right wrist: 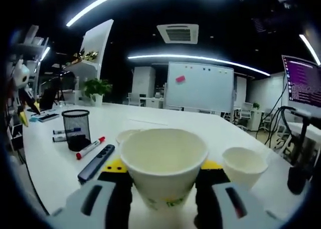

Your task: Place the scattered laser pointers and whiteboard markers into the pen holder and stack the scattered paper cups together

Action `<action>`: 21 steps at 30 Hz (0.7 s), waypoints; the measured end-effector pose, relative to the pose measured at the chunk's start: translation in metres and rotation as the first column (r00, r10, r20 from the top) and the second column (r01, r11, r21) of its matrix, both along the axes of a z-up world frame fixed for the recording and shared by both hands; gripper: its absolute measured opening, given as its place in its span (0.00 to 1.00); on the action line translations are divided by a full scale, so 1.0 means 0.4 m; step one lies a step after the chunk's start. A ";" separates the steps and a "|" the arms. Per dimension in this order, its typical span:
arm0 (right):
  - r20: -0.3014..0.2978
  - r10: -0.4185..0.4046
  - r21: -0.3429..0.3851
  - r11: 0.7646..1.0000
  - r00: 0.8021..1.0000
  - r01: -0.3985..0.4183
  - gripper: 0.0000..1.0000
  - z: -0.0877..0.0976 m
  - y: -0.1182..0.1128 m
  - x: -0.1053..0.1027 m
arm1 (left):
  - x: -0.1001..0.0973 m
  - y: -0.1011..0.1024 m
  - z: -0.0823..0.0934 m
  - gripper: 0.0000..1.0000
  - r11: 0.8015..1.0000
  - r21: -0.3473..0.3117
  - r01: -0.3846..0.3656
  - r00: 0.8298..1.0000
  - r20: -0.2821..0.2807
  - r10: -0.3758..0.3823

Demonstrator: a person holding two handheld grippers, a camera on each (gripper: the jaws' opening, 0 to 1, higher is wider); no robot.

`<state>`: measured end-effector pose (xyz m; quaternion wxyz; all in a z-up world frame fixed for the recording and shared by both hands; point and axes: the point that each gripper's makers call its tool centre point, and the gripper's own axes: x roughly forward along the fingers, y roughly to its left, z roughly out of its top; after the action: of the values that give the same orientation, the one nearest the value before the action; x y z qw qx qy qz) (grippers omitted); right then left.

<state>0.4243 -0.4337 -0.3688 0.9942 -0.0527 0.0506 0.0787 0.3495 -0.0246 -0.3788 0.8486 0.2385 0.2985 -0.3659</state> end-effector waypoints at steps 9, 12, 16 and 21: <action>0.030 0.006 0.022 1.000 1.000 -0.007 0.50 0.023 0.006 0.002 | 0.003 0.003 0.000 0.54 1.000 0.000 0.001 1.000 0.001 -0.001; 0.044 0.011 0.027 1.000 0.999 -0.012 0.50 0.038 0.009 0.005 | 0.003 -0.003 0.002 0.54 1.000 -0.004 0.006 1.000 0.001 -0.006; 0.059 0.012 0.022 1.000 0.998 -0.013 0.50 0.046 0.007 0.006 | 0.003 -0.009 0.006 0.54 1.000 -0.006 0.011 1.000 0.005 -0.011; 0.078 0.002 0.038 0.999 0.997 -0.005 0.50 0.054 0.001 0.008 | 0.001 -0.006 0.001 0.54 1.000 -0.001 0.005 1.000 0.001 -0.005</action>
<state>0.4273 -0.4332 -0.3471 0.9961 -0.0367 0.0103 0.0795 0.3498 -0.0270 -0.3783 0.8479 0.2393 0.2971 -0.3680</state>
